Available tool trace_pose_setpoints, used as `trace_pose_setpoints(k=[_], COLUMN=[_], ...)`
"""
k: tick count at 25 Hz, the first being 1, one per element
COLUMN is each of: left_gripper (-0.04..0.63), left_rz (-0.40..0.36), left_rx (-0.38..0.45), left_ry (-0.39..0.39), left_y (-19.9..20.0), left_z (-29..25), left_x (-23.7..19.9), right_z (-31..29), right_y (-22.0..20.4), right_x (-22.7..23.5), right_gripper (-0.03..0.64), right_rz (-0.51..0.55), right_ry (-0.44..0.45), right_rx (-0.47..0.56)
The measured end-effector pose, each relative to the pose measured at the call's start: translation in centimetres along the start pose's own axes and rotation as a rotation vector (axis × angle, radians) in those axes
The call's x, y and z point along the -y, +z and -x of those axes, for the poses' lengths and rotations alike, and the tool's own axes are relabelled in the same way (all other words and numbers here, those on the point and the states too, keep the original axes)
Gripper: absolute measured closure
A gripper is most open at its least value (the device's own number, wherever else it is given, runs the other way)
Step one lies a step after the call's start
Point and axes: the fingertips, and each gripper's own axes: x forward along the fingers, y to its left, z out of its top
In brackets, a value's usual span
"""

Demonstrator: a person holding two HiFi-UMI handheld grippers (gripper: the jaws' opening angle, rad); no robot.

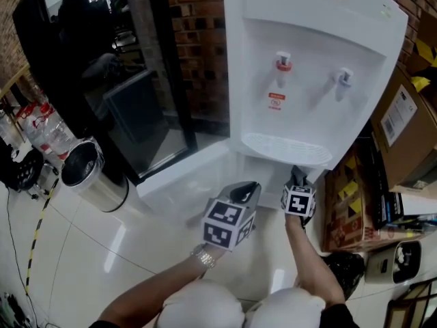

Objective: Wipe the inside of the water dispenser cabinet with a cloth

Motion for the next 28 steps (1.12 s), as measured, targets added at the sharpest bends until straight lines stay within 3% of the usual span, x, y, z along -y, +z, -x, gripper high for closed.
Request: trace_pose_setpoints(k=[6,9,13,15,19,28], left_gripper=[0.572,0.572,0.572,0.572,0.572,0.572], left_rz=[0.001,0.006,0.004,0.004,0.004,-0.014], left_rx=[0.001,0.005,0.004,0.0,0.001,-0.044], left_ry=[-0.004,-0.004,-0.004,-0.001,0.001,0.011], left_y=[0.0,0.2,0.2,0.1,0.1,-1.0], left_z=[0.2,0.1,-0.1,0.1,0.1,-0.3], left_x=[0.1,0.1,0.1,0.0,-0.1,0.0], right_z=[-1.1,-0.2,1.0,1.1,0.3,-2.5], right_y=[-3.4,-0.5,3.9,4.4,2.6,-5.3], right_x=[-1.2,-1.9,-1.4,-1.0,-0.2,-1.7], right_gripper=[0.595,0.595,0.595,0.595,0.595,0.595], right_rz=[-0.034,-0.008,0.073,0.066,0.03,-0.012], right_ry=[0.07,0.089,0.028,0.008,0.002,0.14], right_rx=[-0.088,0.005,0.143,0.154,0.085,-0.127])
